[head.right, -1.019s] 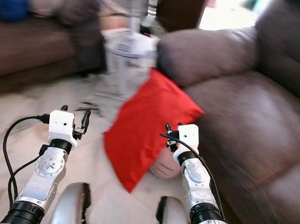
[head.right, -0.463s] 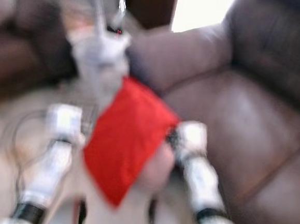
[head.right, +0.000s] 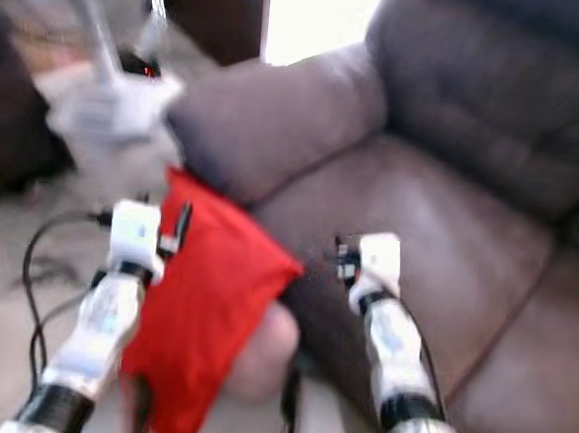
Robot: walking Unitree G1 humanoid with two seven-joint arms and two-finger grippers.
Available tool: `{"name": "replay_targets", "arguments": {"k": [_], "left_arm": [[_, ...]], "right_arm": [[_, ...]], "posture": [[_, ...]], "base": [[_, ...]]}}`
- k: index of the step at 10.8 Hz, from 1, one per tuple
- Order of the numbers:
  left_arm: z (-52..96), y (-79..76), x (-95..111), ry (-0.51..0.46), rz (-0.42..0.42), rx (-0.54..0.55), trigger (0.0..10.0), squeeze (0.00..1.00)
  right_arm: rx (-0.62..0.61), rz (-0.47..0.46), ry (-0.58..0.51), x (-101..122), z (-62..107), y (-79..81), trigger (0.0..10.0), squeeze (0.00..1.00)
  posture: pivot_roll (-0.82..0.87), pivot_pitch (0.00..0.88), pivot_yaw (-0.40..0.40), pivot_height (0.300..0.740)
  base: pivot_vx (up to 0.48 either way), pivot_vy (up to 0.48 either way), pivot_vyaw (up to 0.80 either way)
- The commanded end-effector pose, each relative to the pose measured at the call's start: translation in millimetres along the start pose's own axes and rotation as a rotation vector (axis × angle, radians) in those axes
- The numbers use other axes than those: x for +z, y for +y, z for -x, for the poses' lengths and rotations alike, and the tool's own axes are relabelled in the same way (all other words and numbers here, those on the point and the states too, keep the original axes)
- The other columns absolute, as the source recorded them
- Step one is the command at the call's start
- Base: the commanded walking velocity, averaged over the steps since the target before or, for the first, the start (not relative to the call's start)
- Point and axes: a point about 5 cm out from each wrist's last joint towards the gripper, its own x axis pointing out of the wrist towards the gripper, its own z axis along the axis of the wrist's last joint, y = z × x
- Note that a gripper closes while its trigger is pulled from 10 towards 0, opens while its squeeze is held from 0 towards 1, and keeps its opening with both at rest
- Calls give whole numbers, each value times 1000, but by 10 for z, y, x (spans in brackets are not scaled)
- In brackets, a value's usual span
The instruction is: Move the pillow to the sofa from floor
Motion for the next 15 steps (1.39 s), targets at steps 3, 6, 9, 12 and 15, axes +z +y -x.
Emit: {"name": "replay_targets", "arguments": {"k": [3,6,9,12,15], "left_arm": [[41,89,-44,26,-2,39,10000,0],[51,91,-44,29,4,48,10000,0],[170,242,-159,67,1,121,10000,0],[511,232,-456,186,-114,14,10000,0],[598,137,-579,243,-101,14,10000,0]], "right_arm": [[52,-169,112,-164,23,92,10000,1000],[1,-274,238,-294,37,41,10000,1000],[-40,-456,218,-236,-13,7,10000,1000],[-29,-473,209,-163,-71,20,10000,1000],[-21,-501,243,-136,-130,76,10000,0]], "posture": [[17,138,-49,550],[19,148,-57,550],[17,150,-60,550],[34,154,-73,550],[33,156,-89,550]], "base": [[0,0,0],[0,0,0],[0,0,0],[0,0,0],[0,0,0]]}}
